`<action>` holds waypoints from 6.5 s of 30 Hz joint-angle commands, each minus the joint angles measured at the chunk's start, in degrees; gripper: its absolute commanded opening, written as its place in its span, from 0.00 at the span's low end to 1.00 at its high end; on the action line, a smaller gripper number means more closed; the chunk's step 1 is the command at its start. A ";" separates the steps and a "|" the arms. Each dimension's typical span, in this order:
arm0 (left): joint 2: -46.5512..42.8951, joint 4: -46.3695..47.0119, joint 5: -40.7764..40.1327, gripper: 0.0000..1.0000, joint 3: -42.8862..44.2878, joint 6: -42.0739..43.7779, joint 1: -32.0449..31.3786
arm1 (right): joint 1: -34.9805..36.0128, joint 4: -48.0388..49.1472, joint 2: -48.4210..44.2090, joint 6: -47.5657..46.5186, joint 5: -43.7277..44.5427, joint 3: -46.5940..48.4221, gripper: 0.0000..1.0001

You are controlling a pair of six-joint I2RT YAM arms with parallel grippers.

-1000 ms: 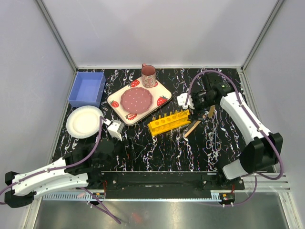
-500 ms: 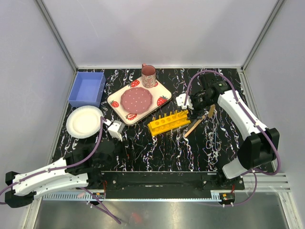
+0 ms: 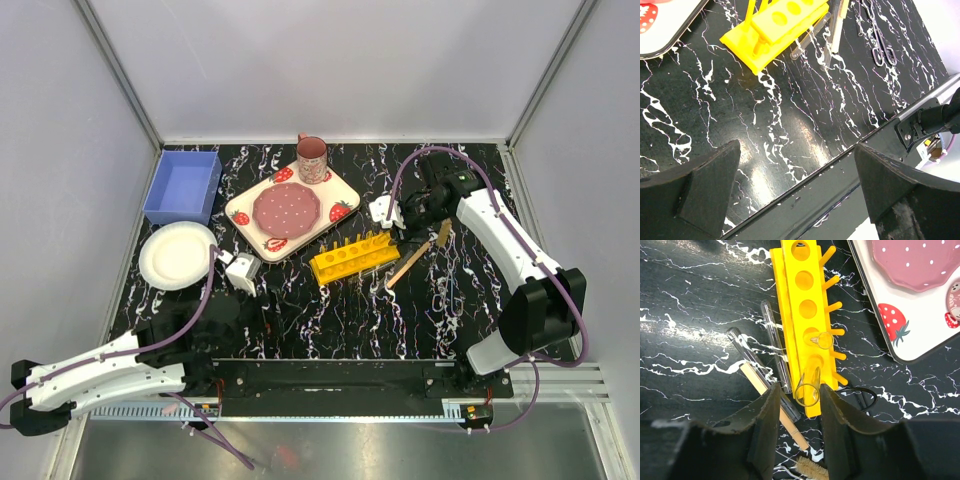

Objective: Organize the chemistry lab equipment

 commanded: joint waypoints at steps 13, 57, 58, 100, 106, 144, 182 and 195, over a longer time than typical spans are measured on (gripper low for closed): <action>-0.88 1.10 -0.29 0.99 -0.79 -0.69 0.22 | 0.30 4.11 -2.22 2.34 -1.63 0.42 0.27; -1.05 1.01 -0.20 0.99 -1.22 -0.78 0.22 | 0.21 0.07 8.94 22.99 2.50 14.13 0.24; -1.05 1.10 -0.20 0.99 -1.14 -0.78 0.22 | 0.30 0.15 9.20 23.17 2.59 14.39 0.24; 16.85 6.10 9.02 0.99 7.29 2.39 0.22 | -6.54 16.46 -13.11 53.64 3.39 2.31 0.94; 35.84 6.72 12.02 0.95 17.92 5.72 -0.57 | -15.60 29.48 -25.50 68.07 -6.10 -16.93 1.00; 88.34 2.24 10.35 0.51 56.00 20.58 1.10 | -34.68 43.93 -32.55 83.90 -18.06 -33.42 1.00; 88.95 2.50 15.36 0.43 56.52 25.77 6.64 | -35.38 44.01 -31.05 83.20 -18.42 -33.68 1.00; 91.76 2.77 17.55 0.32 57.05 25.50 6.72 | -36.17 44.10 -30.97 83.37 -18.94 -33.86 1.00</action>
